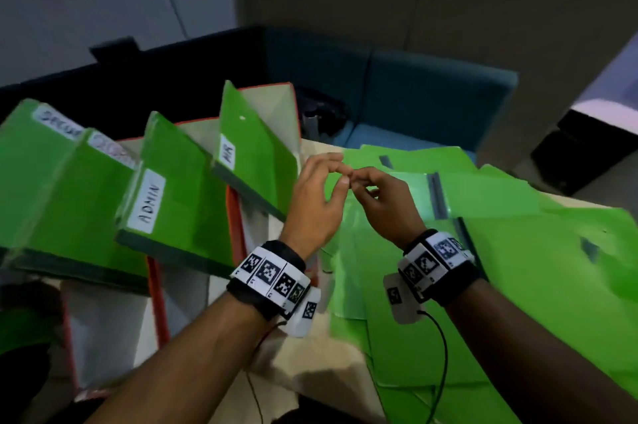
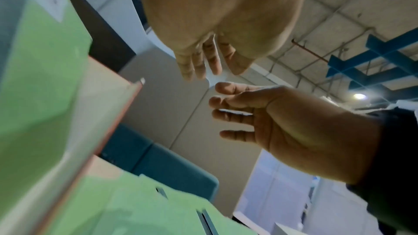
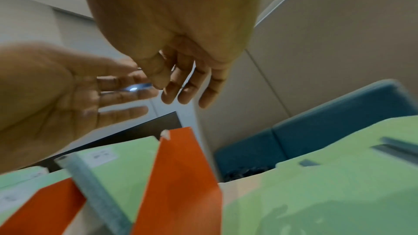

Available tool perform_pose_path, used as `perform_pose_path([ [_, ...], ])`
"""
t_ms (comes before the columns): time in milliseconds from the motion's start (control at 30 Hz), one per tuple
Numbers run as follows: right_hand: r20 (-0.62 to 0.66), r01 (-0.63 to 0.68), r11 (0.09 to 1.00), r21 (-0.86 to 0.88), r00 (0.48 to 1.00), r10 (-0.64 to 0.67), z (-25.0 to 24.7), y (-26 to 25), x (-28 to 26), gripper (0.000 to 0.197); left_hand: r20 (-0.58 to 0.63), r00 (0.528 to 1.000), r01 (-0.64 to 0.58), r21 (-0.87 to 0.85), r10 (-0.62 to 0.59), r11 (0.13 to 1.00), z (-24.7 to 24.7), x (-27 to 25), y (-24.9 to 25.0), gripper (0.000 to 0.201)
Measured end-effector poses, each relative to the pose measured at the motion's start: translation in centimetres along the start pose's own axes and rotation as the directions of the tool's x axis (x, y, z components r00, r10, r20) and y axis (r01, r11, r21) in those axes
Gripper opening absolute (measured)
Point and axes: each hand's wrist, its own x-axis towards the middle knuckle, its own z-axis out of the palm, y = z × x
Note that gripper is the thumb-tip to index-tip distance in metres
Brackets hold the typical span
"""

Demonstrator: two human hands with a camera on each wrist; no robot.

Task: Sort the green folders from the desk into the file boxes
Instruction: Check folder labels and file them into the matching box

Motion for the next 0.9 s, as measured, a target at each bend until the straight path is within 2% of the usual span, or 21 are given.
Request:
perform_pose_path([
  [167,-0.106,-0.111,0.990,-0.090,0.989,0.101,-6.3,4.1,-3.2,0.016,0.236,0.967,0.096,0.025,-0.099,0.995,7.8,-1.4,0.4,0.015],
  [300,-0.118,-0.263,0.937,-0.232,0.963,0.241,-10.4,8.3,-6.6,0.020,0.365,0.916,0.139,0.100,-0.166,0.985,12.4,-3.1,0.3,0.017],
  [467,-0.109,-0.475,0.803,-0.361,0.876,0.469,-14.3,13.4,-11.9,0.025,0.527,0.820,0.143,0.192,-0.225,0.971,15.8,-5.4,-1.3,0.021],
  [633,-0.011,-0.544,0.600,-0.586,0.746,0.666,-15.9,17.3,-16.8,0.039,0.550,0.780,0.185,0.252,-0.298,0.950,17.9,-6.7,-2.4,0.022],
  [800,-0.028,-0.608,0.556,-0.566,0.688,0.725,-16.9,19.0,-18.6,0.046,0.480,0.746,0.297,0.380,-0.461,0.876,18.6,-7.5,-4.1,0.022],
  [900,-0.002,-0.566,0.525,-0.636,0.681,0.733,-16.7,19.1,-19.0,0.040,0.464,0.701,0.370,0.412,-0.542,0.832,18.6,-8.1,-4.8,0.025],
])
